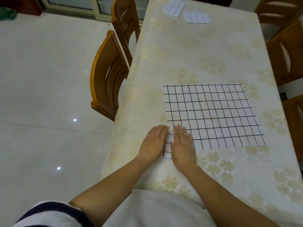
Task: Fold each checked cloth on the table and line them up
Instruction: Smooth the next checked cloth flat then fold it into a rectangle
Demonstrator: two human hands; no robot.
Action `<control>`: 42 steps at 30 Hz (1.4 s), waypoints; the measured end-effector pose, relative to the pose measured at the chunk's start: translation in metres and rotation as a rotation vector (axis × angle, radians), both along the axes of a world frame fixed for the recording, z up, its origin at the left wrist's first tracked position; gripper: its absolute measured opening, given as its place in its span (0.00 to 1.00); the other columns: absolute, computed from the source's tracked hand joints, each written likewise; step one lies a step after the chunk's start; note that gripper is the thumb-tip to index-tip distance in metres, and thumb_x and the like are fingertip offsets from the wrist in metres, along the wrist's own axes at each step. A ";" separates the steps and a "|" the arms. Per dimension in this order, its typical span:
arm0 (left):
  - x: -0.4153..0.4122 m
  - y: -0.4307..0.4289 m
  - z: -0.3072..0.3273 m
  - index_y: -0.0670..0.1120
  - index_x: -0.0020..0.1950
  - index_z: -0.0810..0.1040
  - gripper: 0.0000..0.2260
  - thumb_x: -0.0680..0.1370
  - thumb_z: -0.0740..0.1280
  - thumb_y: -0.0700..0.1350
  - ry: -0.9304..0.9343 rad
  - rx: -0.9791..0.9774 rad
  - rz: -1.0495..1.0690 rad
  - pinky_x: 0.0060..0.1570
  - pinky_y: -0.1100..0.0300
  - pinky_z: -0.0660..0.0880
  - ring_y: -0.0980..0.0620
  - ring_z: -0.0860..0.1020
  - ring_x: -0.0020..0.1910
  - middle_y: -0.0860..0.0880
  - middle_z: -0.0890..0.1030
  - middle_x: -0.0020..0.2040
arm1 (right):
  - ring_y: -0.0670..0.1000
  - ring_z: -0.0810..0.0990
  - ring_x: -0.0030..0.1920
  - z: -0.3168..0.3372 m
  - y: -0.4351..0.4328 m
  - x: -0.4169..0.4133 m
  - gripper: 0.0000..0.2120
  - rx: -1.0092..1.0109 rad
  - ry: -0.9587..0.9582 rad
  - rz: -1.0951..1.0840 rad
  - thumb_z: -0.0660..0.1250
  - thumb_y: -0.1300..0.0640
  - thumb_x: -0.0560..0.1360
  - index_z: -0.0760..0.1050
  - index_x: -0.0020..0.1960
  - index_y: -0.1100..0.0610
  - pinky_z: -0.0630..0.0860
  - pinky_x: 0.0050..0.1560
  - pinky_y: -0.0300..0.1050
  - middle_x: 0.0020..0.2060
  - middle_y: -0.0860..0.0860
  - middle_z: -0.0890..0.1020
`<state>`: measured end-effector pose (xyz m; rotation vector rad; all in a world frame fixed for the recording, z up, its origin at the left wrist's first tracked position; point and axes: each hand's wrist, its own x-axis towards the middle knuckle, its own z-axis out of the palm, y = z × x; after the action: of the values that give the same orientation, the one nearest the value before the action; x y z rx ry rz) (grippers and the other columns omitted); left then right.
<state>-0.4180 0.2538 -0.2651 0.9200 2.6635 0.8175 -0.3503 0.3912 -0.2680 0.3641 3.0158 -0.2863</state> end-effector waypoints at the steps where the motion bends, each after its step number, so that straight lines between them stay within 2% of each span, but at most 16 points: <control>1: 0.006 0.002 -0.007 0.42 0.80 0.62 0.22 0.84 0.54 0.41 -0.002 -0.038 -0.064 0.79 0.55 0.51 0.46 0.62 0.78 0.45 0.65 0.79 | 0.56 0.47 0.80 -0.004 -0.006 0.001 0.29 -0.036 -0.039 0.027 0.52 0.57 0.83 0.47 0.80 0.61 0.45 0.79 0.53 0.80 0.56 0.48; 4: 0.013 -0.003 -0.032 0.44 0.82 0.54 0.25 0.85 0.45 0.48 0.033 -0.206 -0.125 0.79 0.52 0.45 0.48 0.53 0.81 0.46 0.55 0.82 | 0.51 0.38 0.79 -0.013 -0.005 0.011 0.28 -0.125 -0.182 0.082 0.46 0.55 0.85 0.37 0.80 0.60 0.45 0.79 0.50 0.79 0.53 0.38; 6: 0.013 -0.012 -0.037 0.46 0.83 0.49 0.25 0.86 0.43 0.52 0.048 -0.285 -0.110 0.78 0.51 0.42 0.50 0.47 0.82 0.50 0.49 0.83 | 0.51 0.35 0.78 -0.018 0.007 0.021 0.28 -0.059 -0.223 0.129 0.42 0.51 0.85 0.34 0.79 0.58 0.44 0.79 0.50 0.78 0.52 0.35; 9: 0.011 -0.027 -0.033 0.51 0.82 0.38 0.26 0.86 0.39 0.57 0.035 -0.359 -0.079 0.79 0.49 0.38 0.54 0.35 0.80 0.55 0.37 0.82 | 0.51 0.32 0.78 -0.017 0.031 0.033 0.29 0.001 -0.262 0.049 0.38 0.49 0.83 0.31 0.78 0.58 0.42 0.79 0.53 0.78 0.53 0.33; 12: 0.007 -0.040 -0.028 0.52 0.81 0.33 0.26 0.85 0.37 0.57 0.041 -0.408 -0.049 0.79 0.46 0.37 0.53 0.32 0.79 0.57 0.34 0.81 | 0.53 0.33 0.78 -0.015 0.048 0.036 0.29 0.088 -0.307 0.041 0.30 0.47 0.80 0.29 0.77 0.58 0.42 0.79 0.55 0.78 0.53 0.32; 15: 0.005 -0.045 -0.025 0.52 0.81 0.32 0.26 0.85 0.37 0.57 0.011 -0.425 -0.070 0.79 0.45 0.37 0.52 0.30 0.79 0.56 0.32 0.80 | 0.54 0.35 0.78 -0.007 0.047 0.033 0.33 0.076 -0.314 0.017 0.25 0.44 0.75 0.30 0.77 0.57 0.40 0.79 0.55 0.78 0.52 0.35; 17: 0.002 -0.042 -0.020 0.50 0.81 0.34 0.26 0.86 0.39 0.57 0.009 -0.399 -0.054 0.78 0.47 0.35 0.50 0.30 0.79 0.54 0.33 0.81 | 0.53 0.34 0.78 0.000 0.036 0.026 0.33 0.044 -0.255 -0.028 0.27 0.44 0.77 0.32 0.78 0.57 0.40 0.79 0.53 0.79 0.52 0.37; 20: -0.001 -0.025 -0.012 0.46 0.82 0.39 0.26 0.86 0.44 0.49 0.080 -0.369 -0.090 0.77 0.50 0.34 0.47 0.34 0.80 0.50 0.36 0.82 | 0.53 0.42 0.79 0.006 0.006 0.013 0.28 -0.012 -0.108 0.054 0.41 0.49 0.83 0.42 0.80 0.58 0.44 0.78 0.51 0.80 0.53 0.44; 22: 0.000 -0.008 -0.010 0.45 0.83 0.42 0.27 0.83 0.41 0.49 0.081 -0.370 -0.166 0.79 0.50 0.36 0.47 0.36 0.80 0.48 0.39 0.82 | 0.52 0.39 0.79 0.000 -0.010 0.004 0.28 -0.077 -0.123 0.094 0.45 0.54 0.83 0.39 0.80 0.60 0.42 0.78 0.49 0.80 0.53 0.41; 24: 0.003 0.002 -0.012 0.46 0.82 0.40 0.29 0.81 0.34 0.52 0.035 -0.400 -0.181 0.79 0.51 0.36 0.48 0.35 0.80 0.49 0.38 0.82 | 0.50 0.33 0.78 -0.005 -0.018 0.001 0.32 -0.101 -0.229 0.059 0.48 0.57 0.83 0.33 0.78 0.60 0.40 0.79 0.48 0.79 0.53 0.35; 26: 0.003 0.002 -0.017 0.49 0.82 0.37 0.27 0.83 0.34 0.53 0.018 -0.421 -0.134 0.78 0.51 0.34 0.50 0.34 0.80 0.52 0.36 0.81 | 0.50 0.31 0.77 -0.010 -0.012 0.004 0.31 -0.049 -0.264 0.085 0.46 0.56 0.84 0.32 0.78 0.59 0.37 0.78 0.48 0.78 0.52 0.33; 29: 0.002 -0.015 -0.018 0.53 0.82 0.35 0.26 0.86 0.38 0.57 0.025 -0.433 -0.077 0.79 0.49 0.37 0.52 0.33 0.80 0.56 0.34 0.81 | 0.50 0.32 0.78 -0.009 0.007 0.013 0.28 -0.026 -0.261 0.087 0.33 0.50 0.82 0.32 0.79 0.58 0.36 0.78 0.50 0.77 0.50 0.32; 33: -0.003 -0.044 -0.017 0.54 0.80 0.31 0.25 0.85 0.37 0.58 0.025 -0.466 -0.022 0.78 0.45 0.36 0.51 0.30 0.78 0.58 0.31 0.80 | 0.50 0.31 0.77 -0.007 0.036 0.027 0.29 0.019 -0.312 0.002 0.33 0.48 0.81 0.29 0.77 0.58 0.38 0.78 0.52 0.77 0.51 0.29; 36: -0.006 -0.055 -0.016 0.54 0.80 0.30 0.26 0.85 0.37 0.58 0.026 -0.503 -0.042 0.78 0.44 0.35 0.50 0.28 0.78 0.56 0.30 0.79 | 0.52 0.30 0.77 -0.003 0.042 0.029 0.31 0.052 -0.371 -0.011 0.28 0.45 0.79 0.26 0.76 0.59 0.37 0.78 0.53 0.76 0.53 0.28; 39: -0.006 -0.048 -0.011 0.51 0.80 0.30 0.27 0.85 0.38 0.58 -0.004 -0.468 -0.021 0.78 0.45 0.34 0.47 0.28 0.78 0.54 0.29 0.79 | 0.54 0.30 0.77 0.003 0.026 0.016 0.30 0.018 -0.326 -0.047 0.36 0.46 0.83 0.29 0.77 0.61 0.36 0.78 0.54 0.77 0.56 0.30; 42: -0.003 -0.024 -0.008 0.48 0.82 0.38 0.27 0.86 0.43 0.54 0.060 -0.368 -0.049 0.78 0.48 0.36 0.47 0.35 0.80 0.51 0.36 0.82 | 0.54 0.36 0.79 0.004 -0.004 -0.001 0.29 -0.023 -0.161 0.055 0.44 0.51 0.84 0.38 0.79 0.61 0.39 0.77 0.52 0.79 0.56 0.38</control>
<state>-0.4206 0.2302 -0.2729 0.9182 2.6988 0.2752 -0.3518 0.3868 -0.2641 0.2869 2.8563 -0.2736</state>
